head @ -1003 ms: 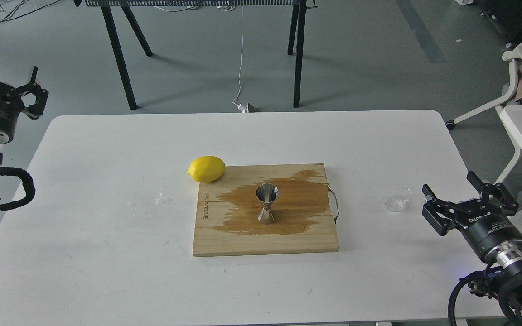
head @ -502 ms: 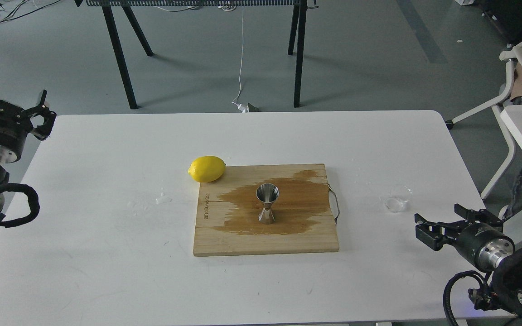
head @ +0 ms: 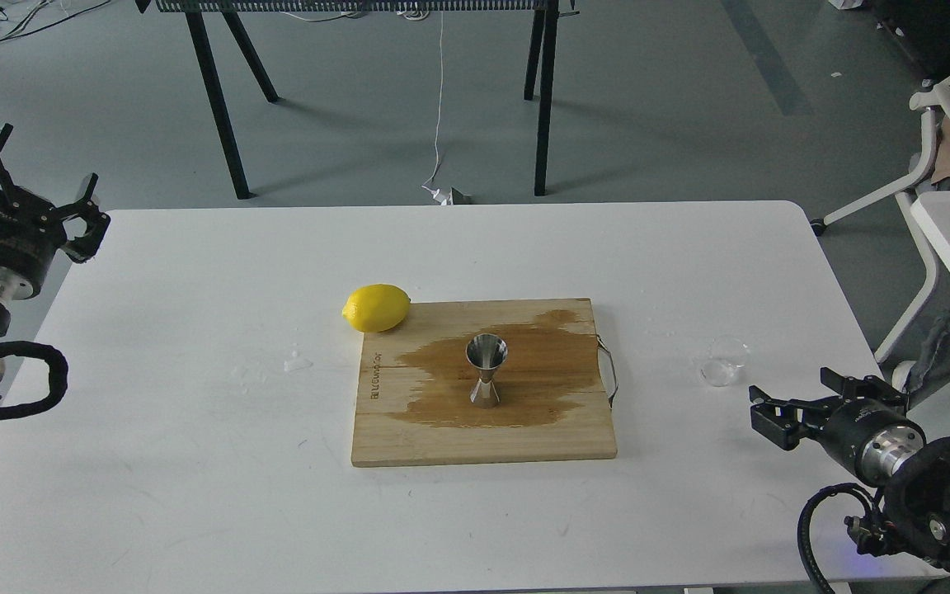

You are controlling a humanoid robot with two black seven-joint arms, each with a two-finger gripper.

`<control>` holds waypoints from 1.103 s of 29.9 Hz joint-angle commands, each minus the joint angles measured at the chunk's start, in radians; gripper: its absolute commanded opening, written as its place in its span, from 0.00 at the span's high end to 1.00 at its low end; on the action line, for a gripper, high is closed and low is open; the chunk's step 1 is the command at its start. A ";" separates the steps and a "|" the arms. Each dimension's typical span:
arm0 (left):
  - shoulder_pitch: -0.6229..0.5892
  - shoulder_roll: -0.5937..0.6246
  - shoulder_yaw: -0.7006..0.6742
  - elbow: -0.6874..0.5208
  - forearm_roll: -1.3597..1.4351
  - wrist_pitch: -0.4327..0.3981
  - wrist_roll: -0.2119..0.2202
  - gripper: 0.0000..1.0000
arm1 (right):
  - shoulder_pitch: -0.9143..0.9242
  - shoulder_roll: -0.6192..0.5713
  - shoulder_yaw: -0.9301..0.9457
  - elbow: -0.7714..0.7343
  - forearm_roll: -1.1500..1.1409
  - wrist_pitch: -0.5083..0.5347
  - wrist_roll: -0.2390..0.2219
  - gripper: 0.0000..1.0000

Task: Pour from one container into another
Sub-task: 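Move the right gripper down toward the small clear glass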

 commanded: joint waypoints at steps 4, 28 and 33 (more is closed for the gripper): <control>0.005 -0.005 0.000 0.000 0.015 0.000 0.000 0.08 | 0.031 0.008 -0.013 -0.055 0.000 0.001 0.000 0.01; 0.012 -0.012 0.000 0.000 0.015 0.000 0.000 0.08 | 0.238 0.085 -0.149 -0.290 -0.017 0.006 -0.001 0.02; 0.014 -0.013 0.000 0.000 0.015 0.000 0.000 0.08 | 0.247 0.091 -0.155 -0.301 -0.018 0.014 0.000 0.04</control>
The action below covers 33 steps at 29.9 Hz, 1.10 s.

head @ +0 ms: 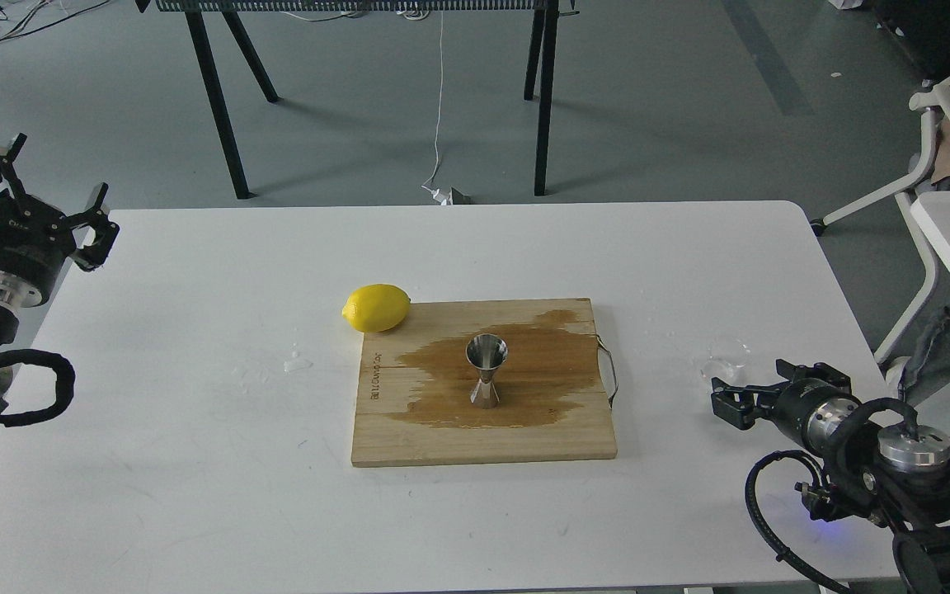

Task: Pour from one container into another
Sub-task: 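Move the right gripper down toward the small clear glass, then close the right gripper around the small clear glass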

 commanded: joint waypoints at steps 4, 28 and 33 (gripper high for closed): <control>0.002 0.000 0.000 0.000 0.000 0.000 0.000 0.08 | 0.028 0.005 -0.004 -0.021 -0.002 0.004 0.001 0.07; 0.006 -0.002 0.000 0.000 0.000 0.000 0.000 0.08 | 0.070 0.066 -0.004 -0.075 -0.070 0.017 0.009 0.34; 0.006 -0.002 -0.002 0.002 0.000 0.000 0.000 0.08 | 0.070 0.068 -0.002 -0.075 -0.070 0.021 0.009 0.36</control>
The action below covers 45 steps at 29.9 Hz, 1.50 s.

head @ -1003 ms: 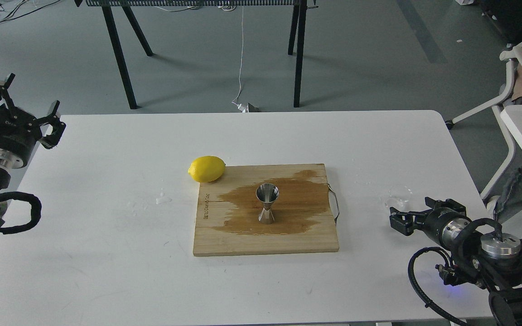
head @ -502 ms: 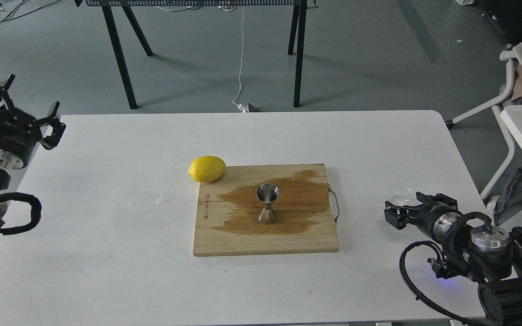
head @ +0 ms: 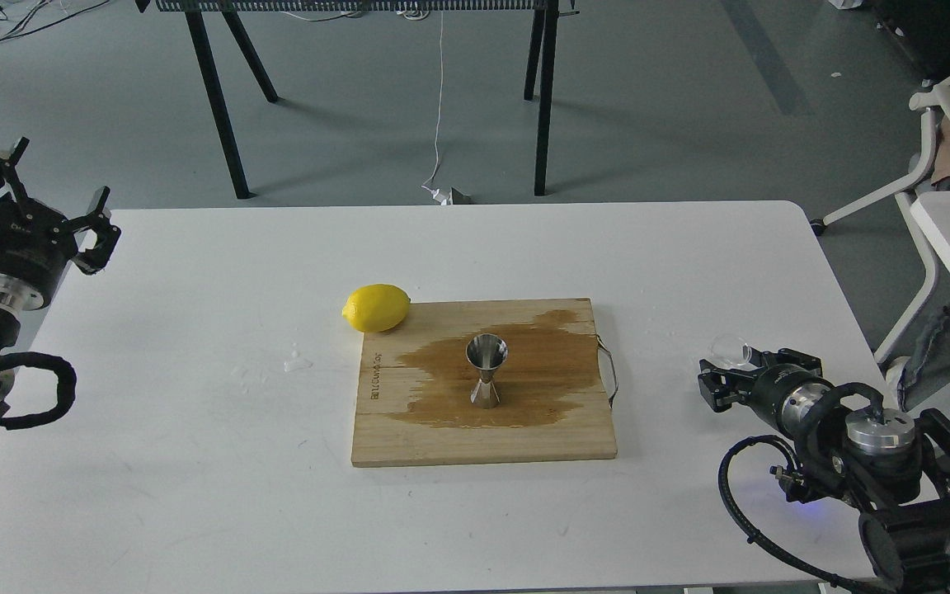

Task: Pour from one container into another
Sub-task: 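Close the right gripper around the small clear glass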

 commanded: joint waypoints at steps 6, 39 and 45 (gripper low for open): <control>0.000 0.000 0.000 0.001 0.000 0.000 0.000 0.08 | -0.002 0.001 0.000 0.000 -0.002 0.022 0.002 0.42; 0.009 0.000 0.000 0.001 0.000 0.000 0.000 0.08 | -0.014 -0.009 -0.035 0.209 -0.141 0.073 0.006 0.53; 0.009 -0.002 0.000 0.001 0.001 0.000 0.000 0.08 | 0.011 -0.003 -0.057 0.353 -0.314 0.066 0.000 0.54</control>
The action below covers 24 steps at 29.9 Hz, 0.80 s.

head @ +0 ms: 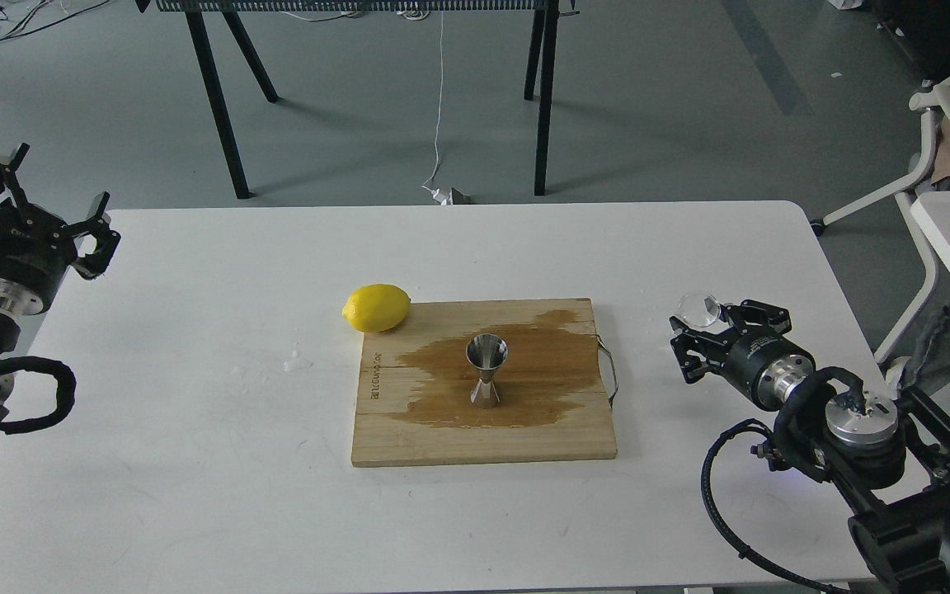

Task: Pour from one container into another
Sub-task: 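Close the right gripper around the small clear glass, then lift the glass with the right gripper and carry it above the jigger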

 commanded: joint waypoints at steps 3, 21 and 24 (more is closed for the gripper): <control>-0.002 0.000 0.000 0.000 0.001 0.000 0.000 0.08 | 0.059 0.004 -0.051 0.114 -0.182 -0.009 -0.009 0.54; 0.000 0.000 0.000 -0.002 0.001 0.000 0.000 0.08 | 0.335 0.029 -0.457 0.129 -0.489 -0.012 -0.004 0.54; 0.003 0.000 0.000 -0.002 0.001 0.000 0.000 0.08 | 0.358 0.024 -0.497 0.131 -0.509 -0.012 -0.006 0.54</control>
